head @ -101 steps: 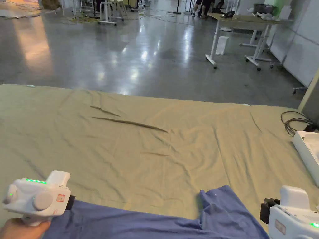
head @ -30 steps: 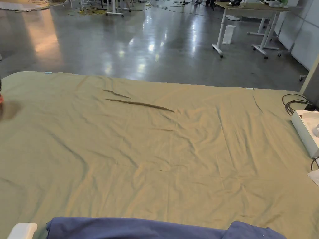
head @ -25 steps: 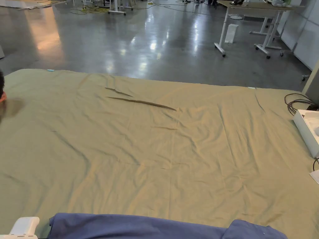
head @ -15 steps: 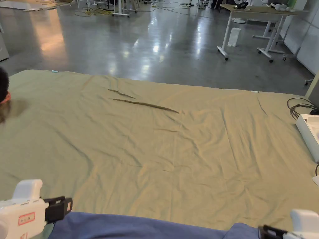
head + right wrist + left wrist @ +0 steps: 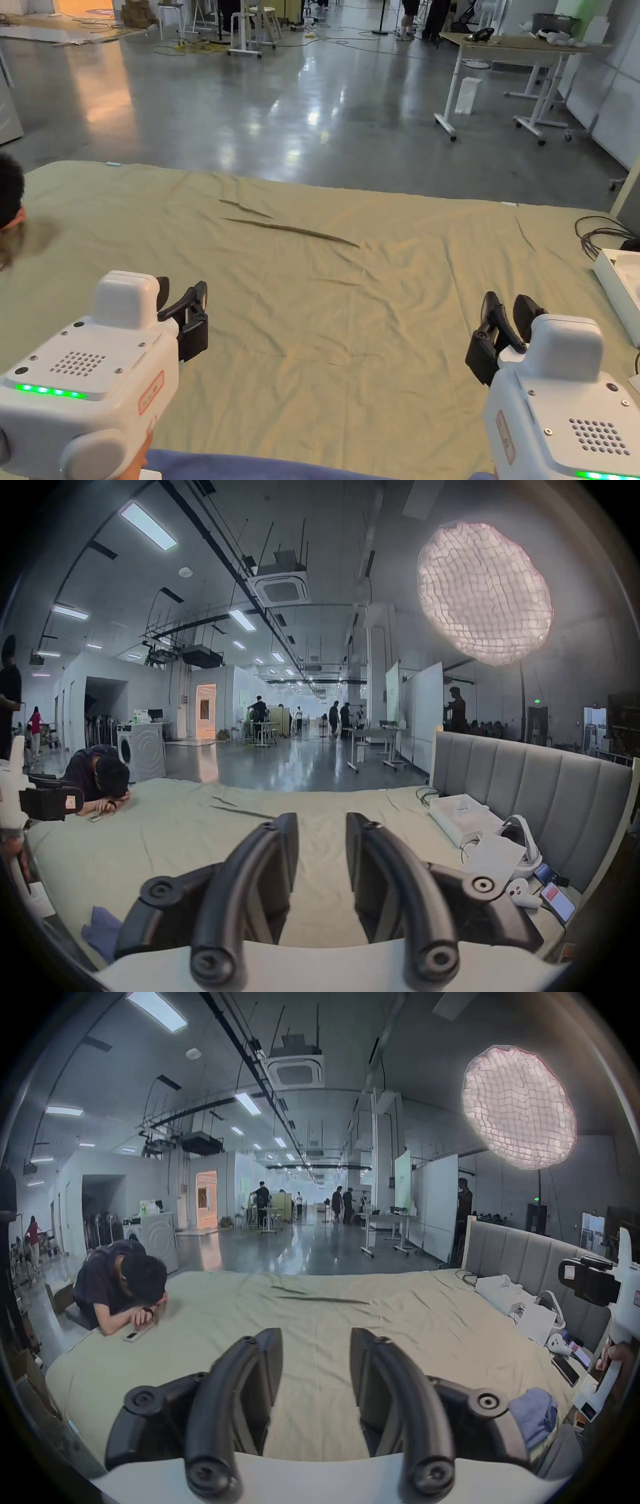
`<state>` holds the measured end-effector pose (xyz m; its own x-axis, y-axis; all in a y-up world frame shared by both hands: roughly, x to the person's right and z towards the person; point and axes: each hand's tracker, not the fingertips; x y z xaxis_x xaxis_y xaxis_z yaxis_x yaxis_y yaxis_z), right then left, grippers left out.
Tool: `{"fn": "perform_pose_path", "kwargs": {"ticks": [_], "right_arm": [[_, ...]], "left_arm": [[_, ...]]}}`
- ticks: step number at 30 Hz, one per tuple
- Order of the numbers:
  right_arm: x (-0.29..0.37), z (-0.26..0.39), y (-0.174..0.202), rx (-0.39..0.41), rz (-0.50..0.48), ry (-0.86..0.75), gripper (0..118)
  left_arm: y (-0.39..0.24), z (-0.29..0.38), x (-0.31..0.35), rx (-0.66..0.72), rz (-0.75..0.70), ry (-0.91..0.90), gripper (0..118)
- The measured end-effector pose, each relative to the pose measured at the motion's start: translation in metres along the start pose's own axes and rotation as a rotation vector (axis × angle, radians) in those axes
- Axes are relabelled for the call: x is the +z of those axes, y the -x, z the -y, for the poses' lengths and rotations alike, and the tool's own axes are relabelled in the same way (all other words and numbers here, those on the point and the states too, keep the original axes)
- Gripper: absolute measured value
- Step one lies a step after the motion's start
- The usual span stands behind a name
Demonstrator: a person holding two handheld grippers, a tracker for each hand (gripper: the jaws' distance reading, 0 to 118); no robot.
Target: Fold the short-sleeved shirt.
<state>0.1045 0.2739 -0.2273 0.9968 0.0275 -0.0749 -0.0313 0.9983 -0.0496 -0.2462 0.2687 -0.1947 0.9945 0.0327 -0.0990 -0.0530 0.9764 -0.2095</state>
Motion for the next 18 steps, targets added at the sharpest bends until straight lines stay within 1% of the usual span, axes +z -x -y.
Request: {"fn": "perform_pose_path", "kwargs": {"ticks": [1,2,5,7,10,12,17,18], "right_arm": [[-0.001,-0.001,0.002,0.007,0.006,-0.003,2],[0.000,-0.001,0.002,0.008,0.003,-0.012,0],[-0.002,-0.002,0.003,0.001,0.013,-0.025,0],[-0.004,-0.002,0.002,-0.010,0.009,-0.016,0],[-0.004,-0.001,0.003,-0.003,0.025,-0.014,0],[-0.004,0.001,0.003,-0.011,0.018,-0.011,0],[-0.009,0.006,0.005,0.012,0.005,0.010,0],[-0.010,0.007,0.005,0.023,0.001,0.018,0]], "left_arm": [[-0.002,0.000,0.000,-0.004,-0.005,-0.008,17],[-0.004,0.001,0.001,-0.005,-0.007,-0.014,4],[-0.005,0.004,0.004,0.002,-0.062,-0.052,2],[-0.001,0.004,0.007,0.045,-0.022,-0.055,2],[-0.002,0.007,0.010,0.026,-0.048,-0.063,1],[0.000,0.006,0.013,0.012,-0.047,-0.058,1],[0.034,0.012,0.012,0.035,0.059,0.045,1],[0.049,0.017,0.008,0.058,0.087,0.113,1]]}}
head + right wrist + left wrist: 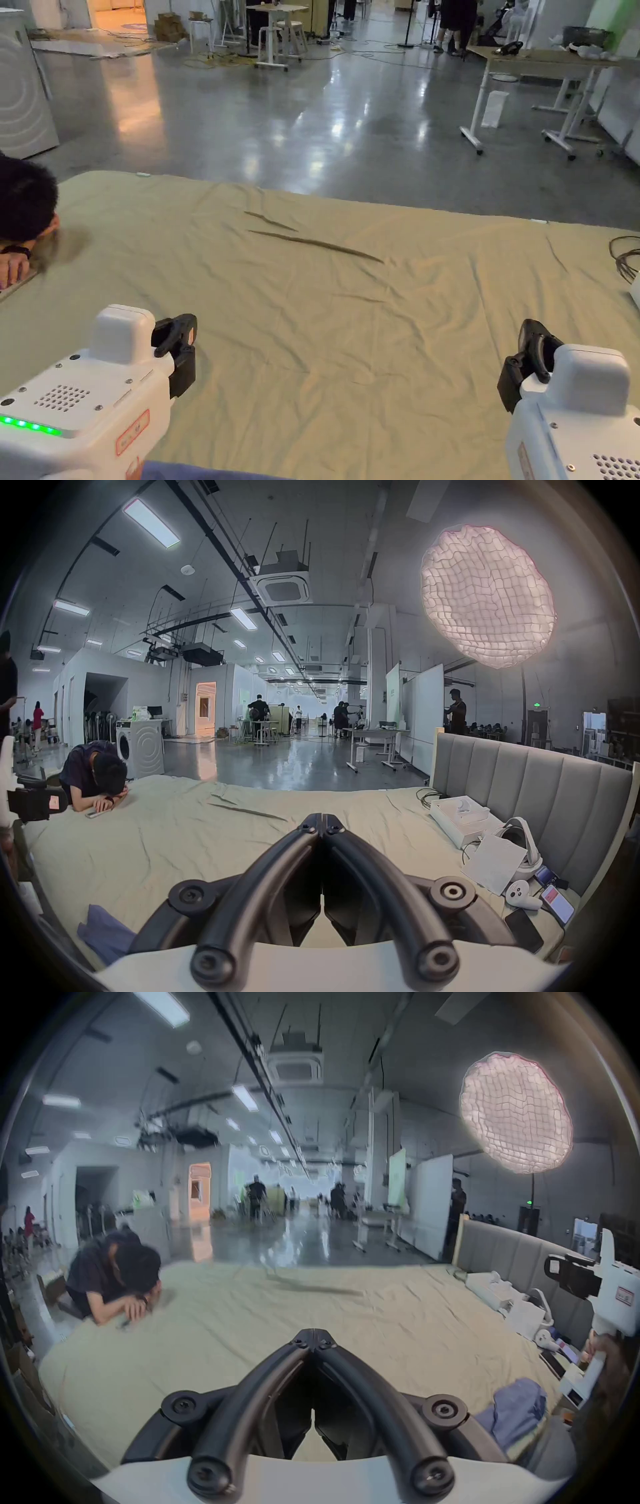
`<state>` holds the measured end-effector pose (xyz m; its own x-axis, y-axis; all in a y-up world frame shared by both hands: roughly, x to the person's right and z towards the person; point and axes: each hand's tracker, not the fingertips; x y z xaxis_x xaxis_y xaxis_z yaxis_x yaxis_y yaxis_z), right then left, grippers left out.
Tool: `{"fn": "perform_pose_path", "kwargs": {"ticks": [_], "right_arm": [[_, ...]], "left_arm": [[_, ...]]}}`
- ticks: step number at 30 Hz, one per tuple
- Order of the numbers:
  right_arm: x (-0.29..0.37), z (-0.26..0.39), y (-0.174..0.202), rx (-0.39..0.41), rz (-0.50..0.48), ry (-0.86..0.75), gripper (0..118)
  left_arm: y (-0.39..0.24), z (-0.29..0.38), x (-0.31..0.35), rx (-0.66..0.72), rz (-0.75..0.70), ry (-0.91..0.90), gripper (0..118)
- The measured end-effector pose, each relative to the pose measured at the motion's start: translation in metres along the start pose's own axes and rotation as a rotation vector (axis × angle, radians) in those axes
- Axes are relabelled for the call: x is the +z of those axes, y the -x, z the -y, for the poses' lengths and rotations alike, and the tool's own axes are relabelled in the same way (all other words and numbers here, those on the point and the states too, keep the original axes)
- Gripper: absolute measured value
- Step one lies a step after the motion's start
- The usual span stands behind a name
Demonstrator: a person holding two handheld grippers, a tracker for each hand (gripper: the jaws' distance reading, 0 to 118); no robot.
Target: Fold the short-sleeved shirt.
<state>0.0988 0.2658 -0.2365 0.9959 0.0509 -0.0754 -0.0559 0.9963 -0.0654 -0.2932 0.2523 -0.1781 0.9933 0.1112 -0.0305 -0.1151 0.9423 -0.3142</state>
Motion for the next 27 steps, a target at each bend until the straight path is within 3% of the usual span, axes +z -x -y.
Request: {"fn": "perform_pose_path", "kwargs": {"ticks": [7,9,10,11,12,13,14,17,22,27], "right_arm": [[-0.007,0.008,0.000,0.043,-0.018,0.046,0],[-0.010,0.011,0.000,0.049,-0.023,0.063,0],[-0.011,0.012,0.000,0.054,-0.024,0.071,0],[-0.012,0.014,0.000,0.057,-0.025,0.077,0],[-0.012,0.015,0.001,0.059,-0.022,0.080,0],[-0.011,0.015,0.001,0.062,-0.019,0.082,0],[-0.011,0.016,0.002,0.067,-0.015,0.085,0],[-0.013,0.018,0.002,0.073,-0.010,0.099,0],[-0.013,0.022,0.003,0.088,-0.001,0.113,0],[-0.012,0.025,0.004,0.093,0.001,0.129,0]], "left_arm": [[0.102,0.041,-0.021,0.139,0.067,0.384,1],[0.132,0.059,-0.030,0.261,0.149,0.498,3],[0.144,0.068,-0.034,0.327,0.169,0.551,7],[0.154,0.077,-0.038,0.358,0.164,0.589,19],[0.164,0.087,-0.040,0.381,0.168,0.612,42],[0.171,0.095,-0.043,0.395,0.179,0.631,56],[0.176,0.103,-0.045,0.399,0.181,0.673,60],[0.190,0.123,-0.053,0.446,0.237,0.716,60],[0.193,0.148,-0.065,0.674,0.367,0.746,60],[0.181,0.178,-0.085,0.787,0.462,0.846,61]]}}
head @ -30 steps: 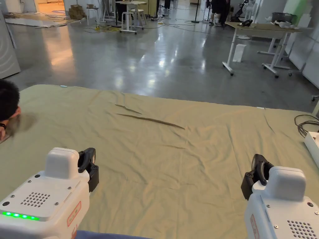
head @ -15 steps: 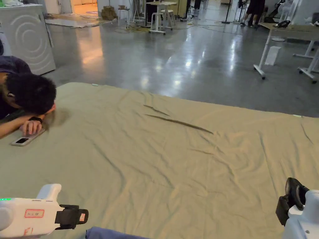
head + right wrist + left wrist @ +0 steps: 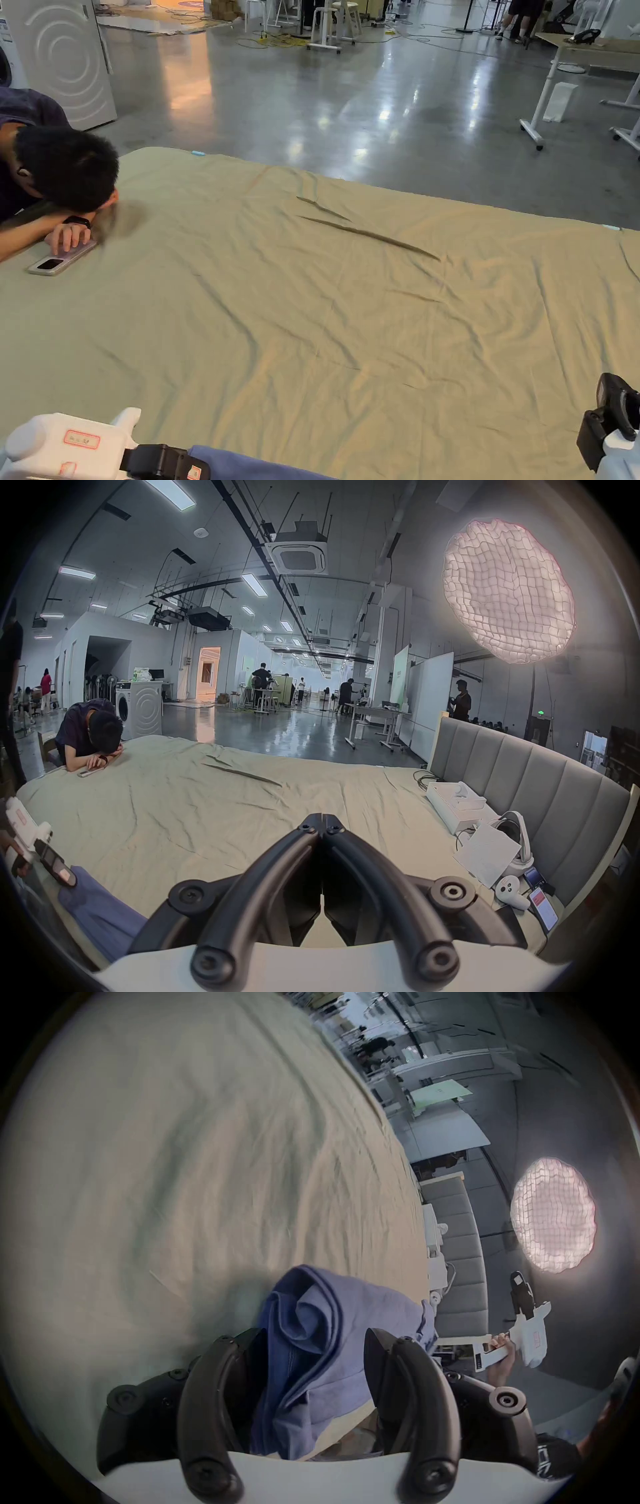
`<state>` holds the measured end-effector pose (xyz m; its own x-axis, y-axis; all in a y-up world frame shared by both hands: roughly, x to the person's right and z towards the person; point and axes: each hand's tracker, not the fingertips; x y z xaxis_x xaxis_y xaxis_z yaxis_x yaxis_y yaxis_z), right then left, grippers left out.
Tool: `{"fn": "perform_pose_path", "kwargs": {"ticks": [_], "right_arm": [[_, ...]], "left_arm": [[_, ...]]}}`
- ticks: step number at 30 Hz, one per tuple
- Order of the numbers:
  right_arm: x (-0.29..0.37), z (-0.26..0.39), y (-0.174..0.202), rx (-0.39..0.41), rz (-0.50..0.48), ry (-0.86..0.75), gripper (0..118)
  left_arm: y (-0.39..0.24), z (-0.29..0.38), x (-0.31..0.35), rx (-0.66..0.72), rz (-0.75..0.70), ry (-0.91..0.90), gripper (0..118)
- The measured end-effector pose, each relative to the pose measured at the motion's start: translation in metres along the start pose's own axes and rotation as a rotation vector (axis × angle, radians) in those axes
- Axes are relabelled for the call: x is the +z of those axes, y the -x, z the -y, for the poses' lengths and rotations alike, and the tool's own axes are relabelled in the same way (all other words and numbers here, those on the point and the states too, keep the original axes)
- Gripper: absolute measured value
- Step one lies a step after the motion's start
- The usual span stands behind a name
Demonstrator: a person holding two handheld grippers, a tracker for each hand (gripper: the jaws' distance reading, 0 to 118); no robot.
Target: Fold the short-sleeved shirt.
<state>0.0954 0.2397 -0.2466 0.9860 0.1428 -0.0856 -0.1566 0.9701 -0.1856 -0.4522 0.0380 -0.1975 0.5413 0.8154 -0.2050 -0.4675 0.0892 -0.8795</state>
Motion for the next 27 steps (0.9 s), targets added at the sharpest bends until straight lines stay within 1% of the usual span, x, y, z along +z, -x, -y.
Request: {"fn": "perform_pose_path", "kwargs": {"ticks": [2,4,7,10,11,13,15,16,18,19,21,24,25,27], "right_arm": [[0.000,0.001,0.000,0.002,0.001,0.005,0],[0.001,0.003,0.001,0.007,0.004,0.008,0],[0.001,0.004,0.002,0.010,0.002,0.015,0],[-0.001,0.005,0.003,0.012,-0.001,0.022,0],[-0.001,0.005,0.003,0.012,-0.001,0.022,0],[-0.001,0.005,0.004,0.013,-0.004,0.025,0],[0.000,0.005,0.006,0.015,-0.007,0.024,0],[0.000,0.005,0.007,0.017,-0.010,0.023,0],[0.000,0.006,0.008,0.023,-0.013,0.022,0],[0.001,0.006,0.008,0.024,-0.015,0.023,0],[0.001,0.007,0.008,0.024,-0.016,0.022,0],[0.002,0.008,0.006,0.021,-0.016,0.023,0],[0.002,0.008,0.005,0.019,-0.015,0.023,0],[0.003,0.008,0.004,0.013,-0.014,0.022,0]], "left_arm": [[0.003,0.001,-0.001,0.026,0.091,-0.028,61],[0.017,-0.003,-0.002,0.080,0.143,-0.017,61],[0.013,0.003,-0.009,0.042,0.163,0.016,61],[0.001,0.007,-0.013,-0.010,0.145,0.038,59],[0.005,0.000,-0.009,-0.035,0.128,0.045,54],[-0.001,0.000,-0.007,-0.095,0.041,0.039,37],[-0.004,0.003,-0.005,-0.114,-0.009,0.026,14],[-0.004,0.004,-0.003,-0.113,-0.045,0.015,11],[-0.003,0.007,-0.002,-0.072,-0.035,0.002,5],[-0.004,0.008,-0.003,-0.078,-0.037,0.000,5],[-0.016,0.011,-0.002,-0.158,-0.116,-0.033,4],[-0.038,0.017,0.007,-0.138,-0.107,-0.054,4],[-0.042,0.017,0.013,-0.150,-0.083,-0.054,4],[-0.055,0.018,0.024,-0.182,-0.094,-0.069,4]]}}
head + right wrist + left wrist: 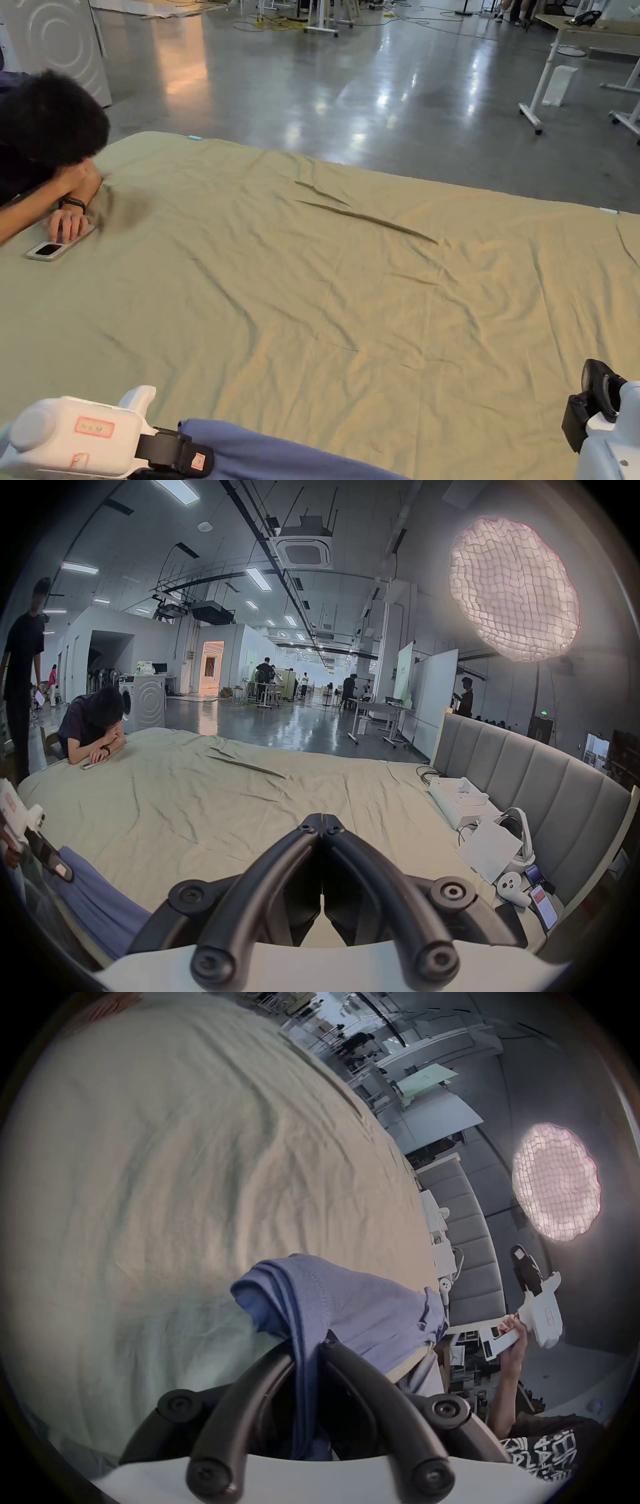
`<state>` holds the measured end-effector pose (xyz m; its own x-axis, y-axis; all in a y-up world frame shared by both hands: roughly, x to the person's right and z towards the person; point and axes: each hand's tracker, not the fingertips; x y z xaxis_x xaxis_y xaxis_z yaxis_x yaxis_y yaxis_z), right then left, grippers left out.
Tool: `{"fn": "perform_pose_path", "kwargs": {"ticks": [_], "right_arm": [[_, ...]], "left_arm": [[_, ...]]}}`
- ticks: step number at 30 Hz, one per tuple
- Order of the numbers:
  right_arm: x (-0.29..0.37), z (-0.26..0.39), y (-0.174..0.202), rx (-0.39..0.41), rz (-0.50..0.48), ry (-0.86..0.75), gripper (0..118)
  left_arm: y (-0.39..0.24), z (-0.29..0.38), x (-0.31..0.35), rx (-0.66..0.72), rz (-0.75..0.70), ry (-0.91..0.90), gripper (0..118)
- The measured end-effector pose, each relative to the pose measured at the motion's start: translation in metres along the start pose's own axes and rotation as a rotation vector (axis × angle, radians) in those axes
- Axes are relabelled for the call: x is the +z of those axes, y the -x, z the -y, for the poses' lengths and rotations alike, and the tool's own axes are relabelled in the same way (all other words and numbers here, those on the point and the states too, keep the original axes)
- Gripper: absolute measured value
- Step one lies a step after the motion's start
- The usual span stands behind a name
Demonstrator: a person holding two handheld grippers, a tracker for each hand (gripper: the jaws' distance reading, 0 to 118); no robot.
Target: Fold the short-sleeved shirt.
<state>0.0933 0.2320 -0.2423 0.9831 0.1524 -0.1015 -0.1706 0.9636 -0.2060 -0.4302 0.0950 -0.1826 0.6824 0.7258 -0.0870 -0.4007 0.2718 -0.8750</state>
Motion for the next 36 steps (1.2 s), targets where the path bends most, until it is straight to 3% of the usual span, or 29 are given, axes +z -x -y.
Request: {"fn": "perform_pose_path", "kwargs": {"ticks": [9,20,25,30,36], "right_arm": [[0.001,0.000,-0.003,-0.021,-0.002,-0.011,0],[-0.004,-0.004,0.000,-0.020,-0.032,-0.029,0],[-0.006,-0.005,0.001,-0.031,-0.042,-0.029,0],[-0.005,-0.004,0.000,-0.024,-0.047,-0.032,0],[-0.003,-0.001,-0.008,-0.026,-0.038,-0.024,0]], "left_arm": [[-0.025,-0.004,0.061,0.002,-0.081,-0.045,4],[-0.024,-0.003,0.157,0.033,-0.448,-0.159,4],[-0.045,0.002,0.146,0.053,-0.409,-0.147,4],[-0.082,0.008,0.114,0.074,-0.195,-0.115,4],[-0.123,0.007,0.055,0.022,-0.106,-0.037,4]]}}
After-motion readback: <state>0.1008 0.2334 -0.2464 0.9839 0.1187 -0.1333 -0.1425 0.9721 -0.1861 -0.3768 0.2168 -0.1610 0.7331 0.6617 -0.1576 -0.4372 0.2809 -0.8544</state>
